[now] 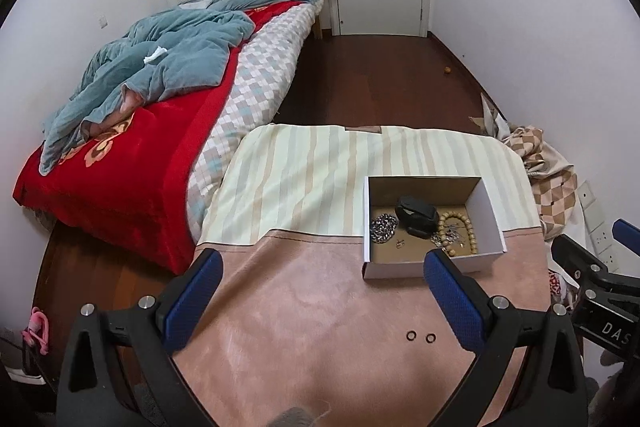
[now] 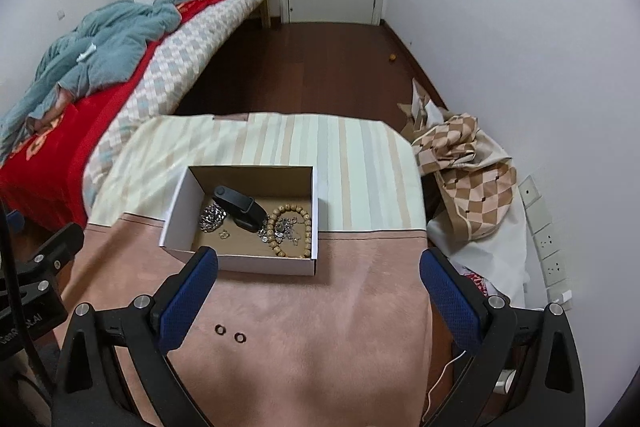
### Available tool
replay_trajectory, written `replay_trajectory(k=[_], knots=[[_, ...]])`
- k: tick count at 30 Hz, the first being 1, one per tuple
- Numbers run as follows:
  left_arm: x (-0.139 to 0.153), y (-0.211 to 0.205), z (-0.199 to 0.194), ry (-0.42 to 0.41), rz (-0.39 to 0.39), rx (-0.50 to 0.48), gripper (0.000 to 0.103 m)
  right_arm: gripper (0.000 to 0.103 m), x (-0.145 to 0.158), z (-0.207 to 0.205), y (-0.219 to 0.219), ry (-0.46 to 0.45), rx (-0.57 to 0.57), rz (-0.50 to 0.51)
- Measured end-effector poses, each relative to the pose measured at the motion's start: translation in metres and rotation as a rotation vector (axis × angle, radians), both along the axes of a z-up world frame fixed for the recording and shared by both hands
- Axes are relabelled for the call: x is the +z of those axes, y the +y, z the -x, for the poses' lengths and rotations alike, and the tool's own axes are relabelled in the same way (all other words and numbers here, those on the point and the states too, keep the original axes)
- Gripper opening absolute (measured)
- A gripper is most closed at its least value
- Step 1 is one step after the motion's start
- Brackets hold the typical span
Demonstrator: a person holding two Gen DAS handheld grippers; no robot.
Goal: Organize jewelry
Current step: 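Open both tools inside the white box and withdraw them, then move both tools down toward the two black rings on the table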
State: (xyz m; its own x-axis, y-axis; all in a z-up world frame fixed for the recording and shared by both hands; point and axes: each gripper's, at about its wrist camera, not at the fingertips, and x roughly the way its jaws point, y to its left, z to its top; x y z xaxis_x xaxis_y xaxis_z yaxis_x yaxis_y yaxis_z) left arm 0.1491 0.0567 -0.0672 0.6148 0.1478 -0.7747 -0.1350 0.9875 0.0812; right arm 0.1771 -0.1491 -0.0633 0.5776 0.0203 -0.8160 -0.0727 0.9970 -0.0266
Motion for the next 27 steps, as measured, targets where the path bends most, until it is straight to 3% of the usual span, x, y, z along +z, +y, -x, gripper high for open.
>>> replay_trajectory(k=[10,15,18,22,24,26,27], knots=[[0.020,-0.003,0.029,-0.038,0.018,-0.003,0.102,0.102,0.032,0.039,-0.005,-0.061,-0.001,-0.020],[0.012,0.002,0.036,-0.041,0.024,0.026,0.102,0.102,0.029,0.048,-0.004,-0.054,0.004,-0.038],[-0.020,0.008,0.039,0.017,0.019,0.055,0.102,0.102,0.005,0.052,-0.002,-0.017,0.017,-0.064],[-0.075,0.016,0.037,0.134,-0.002,0.080,0.102,0.101,-0.054,0.059,0.002,0.067,0.015,-0.066],[-0.112,0.021,0.032,0.206,-0.015,0.083,0.102,0.087,-0.087,0.059,0.005,0.115,0.034,-0.102],[-0.137,0.026,0.027,0.258,-0.032,0.095,0.102,0.061,-0.118,0.057,0.009,0.165,0.053,-0.130],[-0.146,0.029,0.026,0.275,-0.032,0.099,0.102,0.059,-0.134,0.055,0.011,0.184,0.061,-0.147]])
